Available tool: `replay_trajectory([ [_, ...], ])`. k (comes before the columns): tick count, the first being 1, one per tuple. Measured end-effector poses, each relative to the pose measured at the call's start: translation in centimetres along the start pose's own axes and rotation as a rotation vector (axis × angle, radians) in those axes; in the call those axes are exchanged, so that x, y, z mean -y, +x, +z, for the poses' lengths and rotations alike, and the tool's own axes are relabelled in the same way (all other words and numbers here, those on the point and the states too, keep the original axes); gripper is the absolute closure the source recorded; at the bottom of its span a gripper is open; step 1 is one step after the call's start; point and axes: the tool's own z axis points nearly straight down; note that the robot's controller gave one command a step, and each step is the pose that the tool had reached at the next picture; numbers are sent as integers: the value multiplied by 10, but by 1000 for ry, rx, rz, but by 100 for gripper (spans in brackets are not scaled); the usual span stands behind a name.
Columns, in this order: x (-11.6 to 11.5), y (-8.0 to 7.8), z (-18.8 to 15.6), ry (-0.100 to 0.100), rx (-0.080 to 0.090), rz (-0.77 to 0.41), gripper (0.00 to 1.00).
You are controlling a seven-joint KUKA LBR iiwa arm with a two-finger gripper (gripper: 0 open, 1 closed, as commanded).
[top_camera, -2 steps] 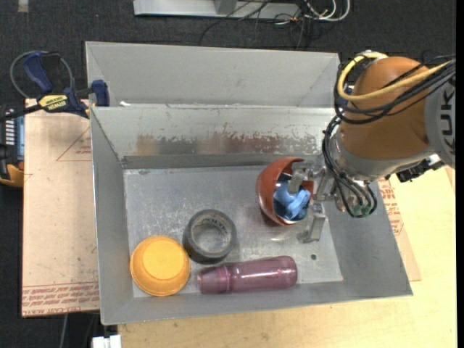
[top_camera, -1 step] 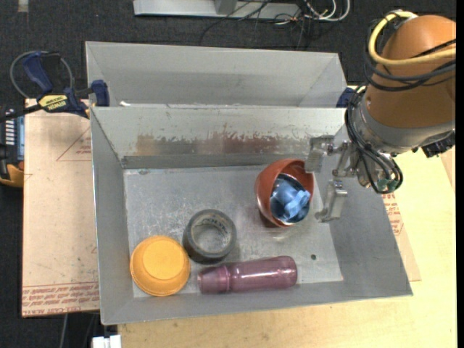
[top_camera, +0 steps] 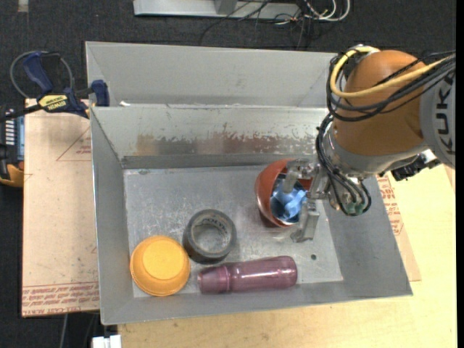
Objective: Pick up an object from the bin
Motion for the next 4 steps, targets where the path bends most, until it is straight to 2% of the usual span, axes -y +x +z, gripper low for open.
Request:
replay_trajectory([
  [1, -15, -14, 15, 2, 24, -130, 0],
  [2, -16, -37, 29, 1, 19, -90, 0],
  [3, 44, -5, -9, 3, 24, -138, 0],
  [4, 9, -28, -129, -1, 18, -111, 0],
])
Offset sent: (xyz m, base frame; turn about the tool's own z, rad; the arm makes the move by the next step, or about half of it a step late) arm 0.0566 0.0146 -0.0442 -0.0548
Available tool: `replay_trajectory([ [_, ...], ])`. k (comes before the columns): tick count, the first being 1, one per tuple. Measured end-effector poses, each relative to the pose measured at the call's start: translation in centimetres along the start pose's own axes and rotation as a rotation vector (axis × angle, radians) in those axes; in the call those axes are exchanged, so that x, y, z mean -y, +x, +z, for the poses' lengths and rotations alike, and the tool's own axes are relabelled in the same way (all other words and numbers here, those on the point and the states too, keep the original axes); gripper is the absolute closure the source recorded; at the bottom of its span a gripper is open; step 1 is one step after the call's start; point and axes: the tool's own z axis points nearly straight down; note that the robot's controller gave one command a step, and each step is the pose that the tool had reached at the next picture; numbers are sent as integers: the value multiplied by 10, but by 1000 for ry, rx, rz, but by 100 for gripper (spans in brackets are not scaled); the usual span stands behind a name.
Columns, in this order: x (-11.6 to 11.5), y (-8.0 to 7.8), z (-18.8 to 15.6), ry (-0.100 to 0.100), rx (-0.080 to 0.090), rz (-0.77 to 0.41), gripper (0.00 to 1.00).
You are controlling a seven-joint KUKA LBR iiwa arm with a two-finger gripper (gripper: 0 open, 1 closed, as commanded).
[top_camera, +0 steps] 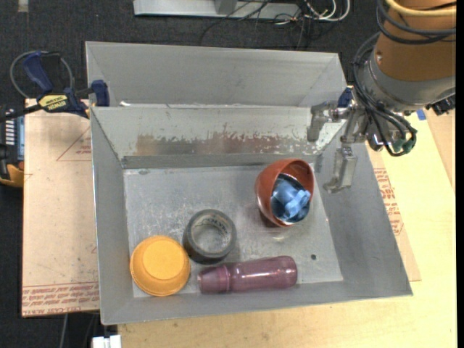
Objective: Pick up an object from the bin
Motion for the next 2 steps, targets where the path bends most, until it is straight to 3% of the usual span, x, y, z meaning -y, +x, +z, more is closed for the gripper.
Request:
replay_trajectory([
  [1, -1, -7, 80, 0, 0, 3, 0],
  [2, -39, -9, 59, 0, 11, -5, 0],
])
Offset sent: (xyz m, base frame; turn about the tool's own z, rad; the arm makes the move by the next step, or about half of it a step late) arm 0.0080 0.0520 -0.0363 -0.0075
